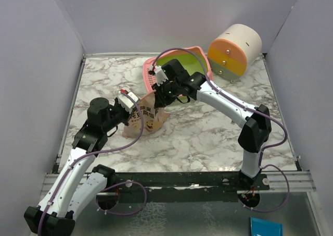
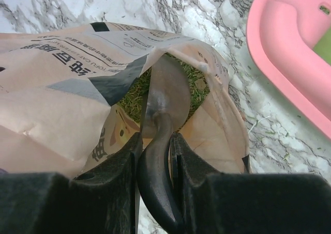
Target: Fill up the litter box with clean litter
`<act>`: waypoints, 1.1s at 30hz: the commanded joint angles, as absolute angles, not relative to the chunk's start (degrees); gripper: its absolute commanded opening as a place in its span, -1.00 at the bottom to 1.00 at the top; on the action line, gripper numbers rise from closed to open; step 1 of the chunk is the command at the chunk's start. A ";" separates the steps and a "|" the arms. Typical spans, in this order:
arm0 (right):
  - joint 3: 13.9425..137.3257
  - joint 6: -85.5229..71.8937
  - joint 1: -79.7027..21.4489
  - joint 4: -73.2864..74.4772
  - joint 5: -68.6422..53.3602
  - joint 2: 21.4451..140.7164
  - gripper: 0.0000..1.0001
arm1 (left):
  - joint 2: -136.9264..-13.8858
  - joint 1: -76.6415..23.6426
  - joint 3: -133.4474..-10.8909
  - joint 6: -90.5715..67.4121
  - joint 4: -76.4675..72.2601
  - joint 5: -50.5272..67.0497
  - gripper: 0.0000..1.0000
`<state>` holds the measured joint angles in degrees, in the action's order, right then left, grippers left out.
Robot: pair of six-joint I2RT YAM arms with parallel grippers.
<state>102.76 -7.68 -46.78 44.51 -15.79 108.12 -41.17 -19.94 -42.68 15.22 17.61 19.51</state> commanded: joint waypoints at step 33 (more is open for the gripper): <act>82.84 -31.51 -39.75 11.07 -51.33 106.11 -0.99 | -47.70 -20.01 -44.47 22.39 5.11 16.08 -1.00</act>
